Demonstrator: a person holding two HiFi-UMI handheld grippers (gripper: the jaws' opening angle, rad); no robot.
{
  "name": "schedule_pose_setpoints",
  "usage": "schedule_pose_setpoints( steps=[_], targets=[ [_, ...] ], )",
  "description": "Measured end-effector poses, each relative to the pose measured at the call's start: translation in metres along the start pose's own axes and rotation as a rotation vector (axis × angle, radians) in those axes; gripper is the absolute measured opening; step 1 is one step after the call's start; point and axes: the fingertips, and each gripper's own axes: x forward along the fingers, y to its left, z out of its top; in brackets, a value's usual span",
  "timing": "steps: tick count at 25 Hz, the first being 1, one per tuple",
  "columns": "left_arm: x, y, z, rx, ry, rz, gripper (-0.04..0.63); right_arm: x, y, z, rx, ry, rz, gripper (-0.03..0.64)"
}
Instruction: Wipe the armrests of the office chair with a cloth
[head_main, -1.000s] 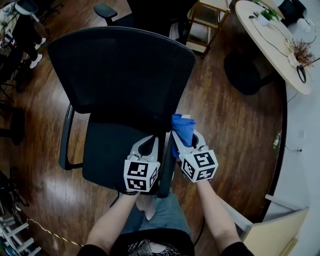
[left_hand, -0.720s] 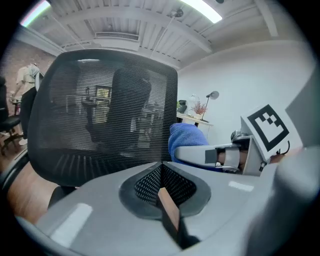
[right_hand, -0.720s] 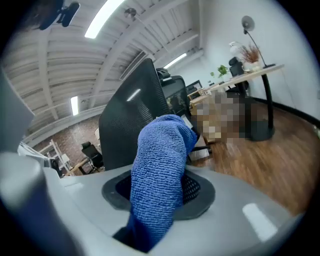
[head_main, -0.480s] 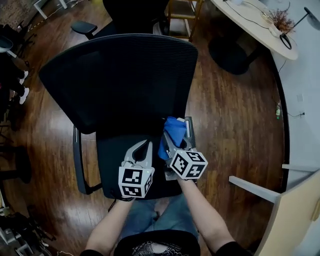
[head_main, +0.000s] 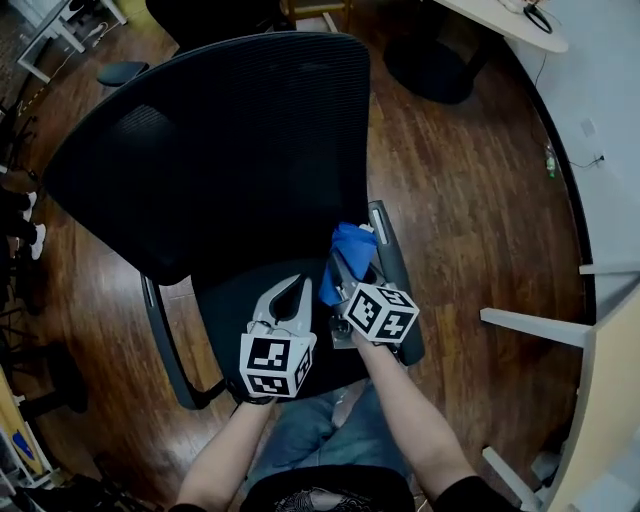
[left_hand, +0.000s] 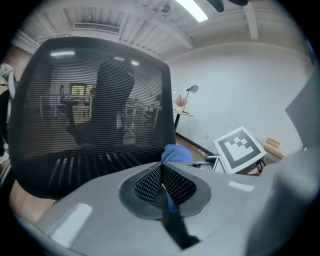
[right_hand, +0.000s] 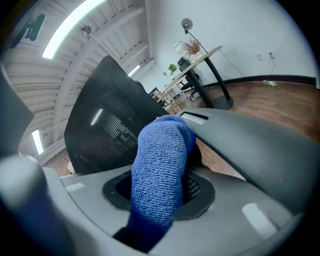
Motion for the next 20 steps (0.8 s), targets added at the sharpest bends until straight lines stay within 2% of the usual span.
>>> schedule_pose_setpoints(
  steps=[12, 20],
  targets=[
    [-0.005, -0.038, -0.028, 0.033, 0.039, -0.083, 0.005, -0.054, -0.01, -0.032, 0.045, -0.034, -0.035, 0.137],
    [-0.018, -0.066, -0.044, 0.035, 0.02, -0.075, 0.005, -0.094, -0.012, -0.059, 0.049, -0.036, -0.013, 0.137]
  ],
)
